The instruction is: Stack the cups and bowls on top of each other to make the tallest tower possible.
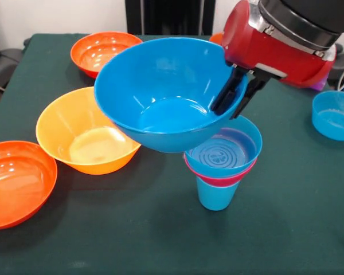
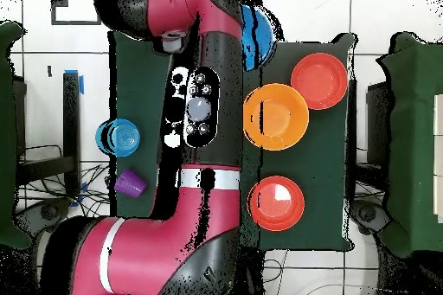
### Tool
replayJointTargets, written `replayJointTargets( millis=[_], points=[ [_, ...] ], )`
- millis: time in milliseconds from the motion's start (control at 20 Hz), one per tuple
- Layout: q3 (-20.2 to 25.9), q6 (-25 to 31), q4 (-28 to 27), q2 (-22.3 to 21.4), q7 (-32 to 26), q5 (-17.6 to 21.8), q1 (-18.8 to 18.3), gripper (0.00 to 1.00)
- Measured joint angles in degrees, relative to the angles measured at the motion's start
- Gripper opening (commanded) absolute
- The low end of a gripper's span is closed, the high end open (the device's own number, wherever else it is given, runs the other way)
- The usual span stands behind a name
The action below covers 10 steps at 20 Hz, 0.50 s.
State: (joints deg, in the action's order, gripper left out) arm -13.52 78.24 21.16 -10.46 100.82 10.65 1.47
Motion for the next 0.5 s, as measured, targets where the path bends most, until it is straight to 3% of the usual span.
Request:
replayJointTargets(
  millis=[500],
  points=[
    [-1.9, 0.1, -2.4, 0.6, 0.4, -1.1, 0.1, 0.00]
  ],
)
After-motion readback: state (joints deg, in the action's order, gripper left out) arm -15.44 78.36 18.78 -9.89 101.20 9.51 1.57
